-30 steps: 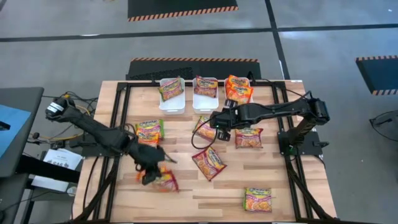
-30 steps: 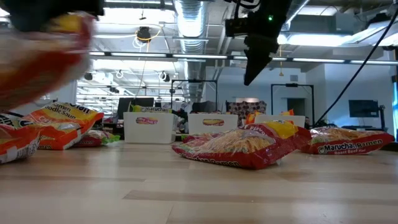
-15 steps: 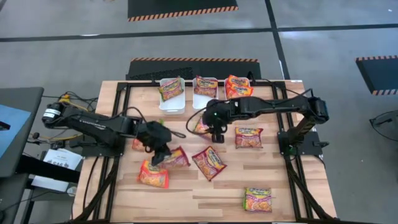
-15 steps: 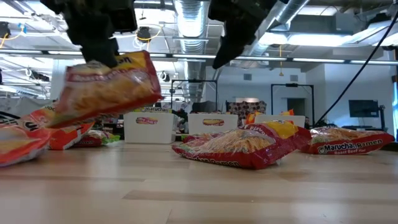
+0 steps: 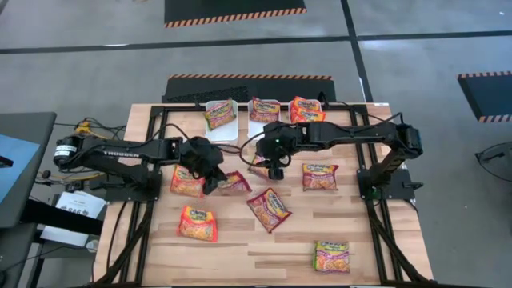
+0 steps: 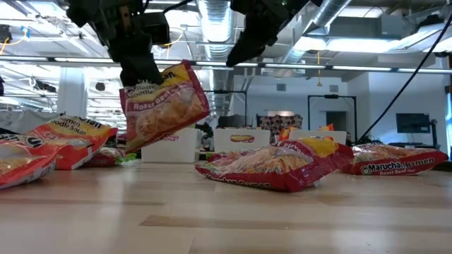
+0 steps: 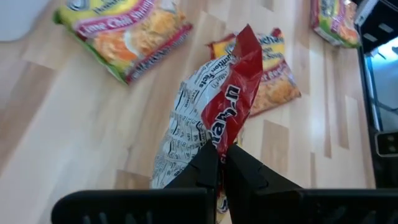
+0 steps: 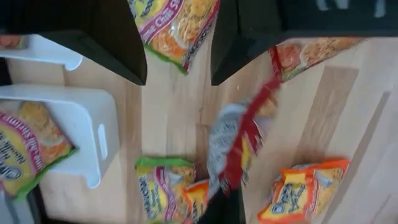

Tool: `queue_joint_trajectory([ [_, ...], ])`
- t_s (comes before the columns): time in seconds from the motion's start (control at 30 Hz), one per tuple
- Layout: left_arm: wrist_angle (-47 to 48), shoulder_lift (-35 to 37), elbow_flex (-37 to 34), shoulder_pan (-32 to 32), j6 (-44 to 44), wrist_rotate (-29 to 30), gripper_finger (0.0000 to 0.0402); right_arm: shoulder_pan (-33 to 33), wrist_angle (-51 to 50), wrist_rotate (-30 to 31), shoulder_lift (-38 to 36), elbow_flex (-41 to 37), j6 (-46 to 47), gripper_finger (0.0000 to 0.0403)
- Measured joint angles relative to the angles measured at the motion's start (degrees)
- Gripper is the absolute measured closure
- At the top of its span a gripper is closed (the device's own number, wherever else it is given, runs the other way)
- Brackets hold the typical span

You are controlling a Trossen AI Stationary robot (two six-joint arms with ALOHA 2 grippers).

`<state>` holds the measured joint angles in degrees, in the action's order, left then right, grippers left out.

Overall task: Sort Maruchan noodles
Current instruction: Put the red noodle pack into the center white bin

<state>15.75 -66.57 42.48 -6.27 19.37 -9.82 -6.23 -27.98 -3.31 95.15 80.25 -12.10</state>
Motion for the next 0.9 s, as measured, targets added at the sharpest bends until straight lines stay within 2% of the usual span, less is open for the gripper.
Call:
queue_joint_trajectory([
  [0.17,-0.37,0.00,0.00,-1.55,-2.09,0.15,0.0401,-0.10,4.04,-0.31,0.01,0.00,-0.39,0.0170],
  [0.23,-0.75,-0.01,0.00,-1.91,-2.63,0.72,0.0401,-0.31,6.14,-2.17,0.50,0.07,0.01,0.0165],
  [0.33,-2.69,-0.02,0.00,-2.29,-3.84,1.57,0.0401,-0.53,7.89,-4.45,0.85,0.02,1.55,0.0164],
  [0.6,-6.12,-0.02,0.00,-2.24,-5.52,1.57,0.0401,-0.25,13.98,-5.04,4.50,0.26,5.92,0.0163],
  [0.77,-7.30,-0.04,0.00,-2.24,-6.39,1.69,0.0401,0.08,14.22,-9.56,6.23,0.11,7.55,0.0163],
  [0.9,-8.37,-0.04,0.01,-2.24,-7.14,1.68,0.0401,0.13,14.49,-9.92,6.47,0.11,9.11,0.0163],
])
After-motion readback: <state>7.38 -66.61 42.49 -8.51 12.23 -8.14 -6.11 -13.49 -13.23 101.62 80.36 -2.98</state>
